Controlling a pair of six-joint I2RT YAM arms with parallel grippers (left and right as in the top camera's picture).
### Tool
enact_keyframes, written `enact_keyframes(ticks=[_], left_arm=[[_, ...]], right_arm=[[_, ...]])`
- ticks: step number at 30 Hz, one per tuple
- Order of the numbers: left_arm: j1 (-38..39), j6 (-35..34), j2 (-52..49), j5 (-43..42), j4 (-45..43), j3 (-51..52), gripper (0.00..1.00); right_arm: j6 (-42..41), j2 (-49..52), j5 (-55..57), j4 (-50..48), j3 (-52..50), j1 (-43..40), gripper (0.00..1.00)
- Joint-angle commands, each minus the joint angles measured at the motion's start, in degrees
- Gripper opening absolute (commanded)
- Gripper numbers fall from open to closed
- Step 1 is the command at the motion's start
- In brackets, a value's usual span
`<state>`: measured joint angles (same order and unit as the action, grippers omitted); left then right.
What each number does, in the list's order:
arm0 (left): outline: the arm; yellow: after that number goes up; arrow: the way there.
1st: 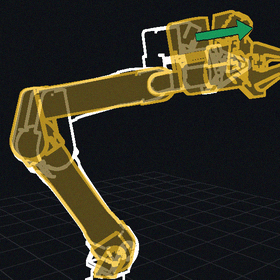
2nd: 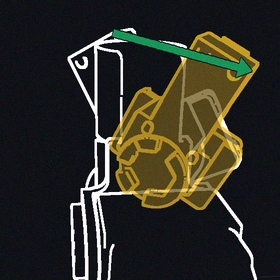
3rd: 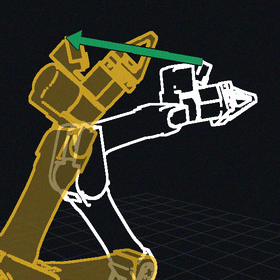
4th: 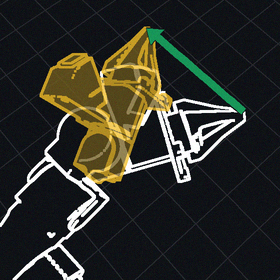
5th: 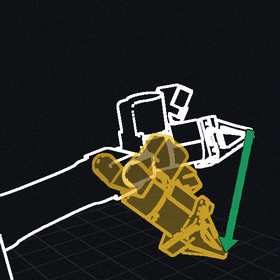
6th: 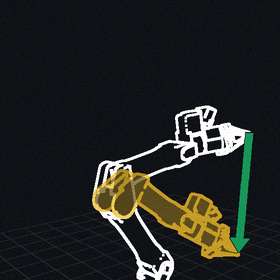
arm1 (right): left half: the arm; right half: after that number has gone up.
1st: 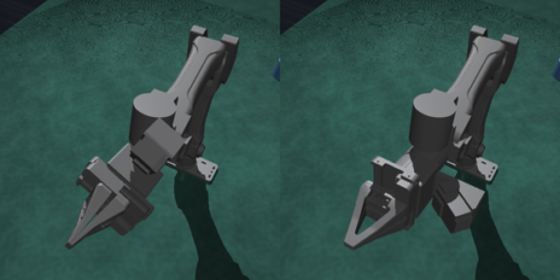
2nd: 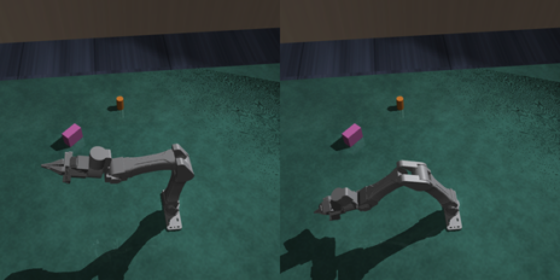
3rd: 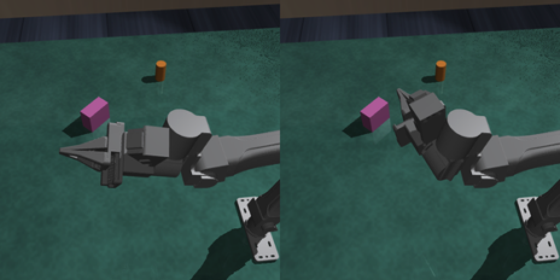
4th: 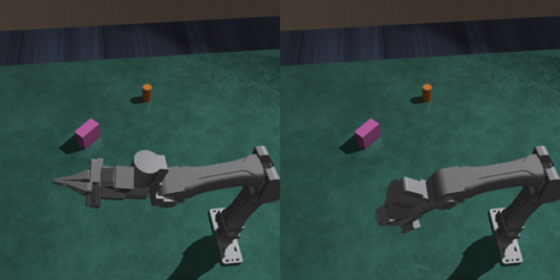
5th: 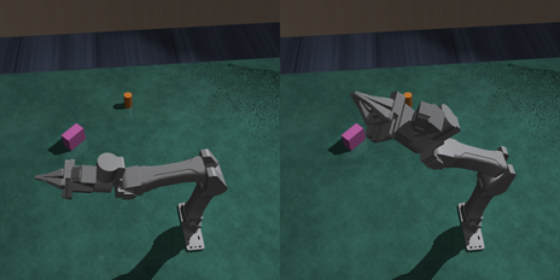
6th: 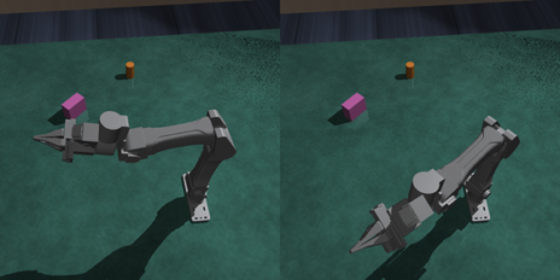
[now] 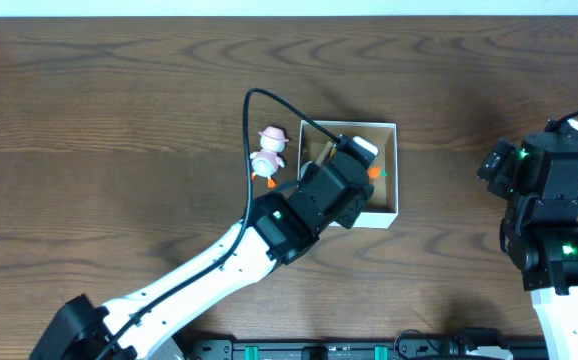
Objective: Pack container
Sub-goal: 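Press the capybara deeper into the box beside the truck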
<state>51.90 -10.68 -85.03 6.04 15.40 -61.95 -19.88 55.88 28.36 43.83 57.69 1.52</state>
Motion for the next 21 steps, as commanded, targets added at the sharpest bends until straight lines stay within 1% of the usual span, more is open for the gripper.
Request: enact_keyframes(ticks=[1, 11, 21], left_arm=[[0.09, -1.68, -0.98, -2.05, -0.81, -0.17, 0.06], [2.36, -2.08, -1.88, -2.47, -1.81, -0.17, 0.06], [3.41, -2.01, -7.23, -2.54, -6.58, -0.17, 0.06]], right_arm=[[0.66, 0.13, 0.96, -0.07, 0.48, -0.39, 0.99], [0.66, 0.13, 0.96, -0.07, 0.48, -0.39, 0.99], [0.66, 0.13, 0.96, -0.04, 0.48, -0.39, 0.99]])
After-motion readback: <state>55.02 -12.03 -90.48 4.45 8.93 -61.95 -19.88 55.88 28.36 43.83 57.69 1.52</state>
